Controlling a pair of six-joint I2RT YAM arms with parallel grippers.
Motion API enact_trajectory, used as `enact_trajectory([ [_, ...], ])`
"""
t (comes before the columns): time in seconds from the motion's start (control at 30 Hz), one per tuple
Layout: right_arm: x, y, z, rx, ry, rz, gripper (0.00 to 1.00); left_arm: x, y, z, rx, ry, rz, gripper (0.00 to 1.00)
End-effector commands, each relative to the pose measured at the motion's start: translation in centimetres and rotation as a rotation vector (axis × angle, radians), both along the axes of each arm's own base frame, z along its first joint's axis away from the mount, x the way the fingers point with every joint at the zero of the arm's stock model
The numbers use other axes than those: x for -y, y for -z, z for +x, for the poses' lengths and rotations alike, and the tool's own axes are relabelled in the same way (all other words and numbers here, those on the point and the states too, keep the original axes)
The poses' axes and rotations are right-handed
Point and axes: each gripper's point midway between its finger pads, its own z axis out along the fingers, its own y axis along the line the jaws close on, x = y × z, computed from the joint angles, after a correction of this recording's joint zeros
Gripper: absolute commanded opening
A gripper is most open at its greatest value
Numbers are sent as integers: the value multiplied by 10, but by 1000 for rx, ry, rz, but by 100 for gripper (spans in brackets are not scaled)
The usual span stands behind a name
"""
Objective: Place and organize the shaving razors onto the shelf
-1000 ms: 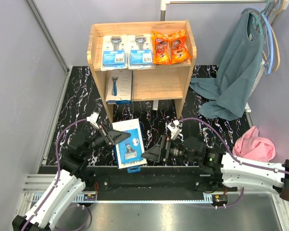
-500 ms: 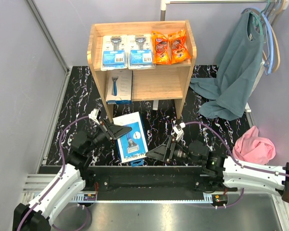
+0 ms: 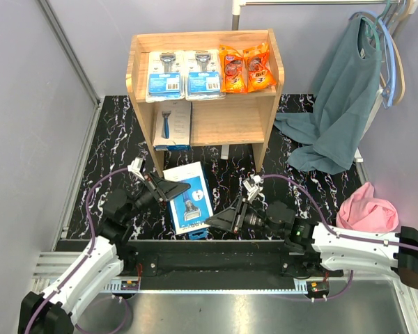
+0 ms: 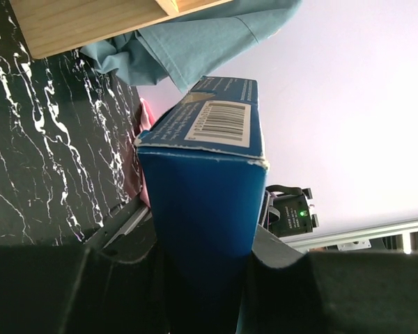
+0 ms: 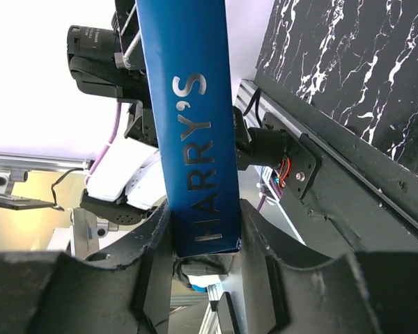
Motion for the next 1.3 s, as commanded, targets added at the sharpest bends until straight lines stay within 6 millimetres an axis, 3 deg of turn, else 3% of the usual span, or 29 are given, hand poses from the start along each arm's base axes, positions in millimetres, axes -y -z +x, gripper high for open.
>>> enact_trajectory([
  [0.0,-8,-9,0,26,-21,1,22,-2,-39,-4,116,-7,-86,38],
  [0.03,-8,-10,0,27,-20,3,20,-2,-38,-4,116,-10,-81,51],
  [0.07,-7,-10,0,27,-15,2,18,-2,-39,-5,132,-6,-74,78],
  [0.13,-5,-10,0,31,-13,-5,14,-2,-34,-5,115,-3,-48,96],
  [0.17,-3,-10,1,31,-5,-6,13,-2,-31,-5,125,-9,-18,99],
  [0.3,3,-8,2,25,13,-28,12,-11,-6,3,77,-81,194,99],
  [0.33,5,-6,1,21,16,-40,12,-19,8,1,-10,-103,292,99],
  [0.37,7,-6,3,19,28,-48,12,-34,17,10,0,-190,399,99],
  [0.43,10,-4,3,18,32,-60,11,-65,41,4,-145,-283,586,99],
  [0.47,10,-3,3,15,33,-63,12,-86,49,10,-166,-378,689,99],
  [0.57,12,-3,7,18,56,-70,11,-123,63,1,-264,-469,886,99],
  [0.7,12,-2,8,23,62,-98,12,-161,74,-13,-380,-592,1022,99],
  [0.87,13,-16,12,56,78,-111,12,-177,64,-19,-379,-661,1042,99],
  [1.27,11,-61,18,156,93,-81,13,-176,62,-17,-355,-640,1061,99],
])
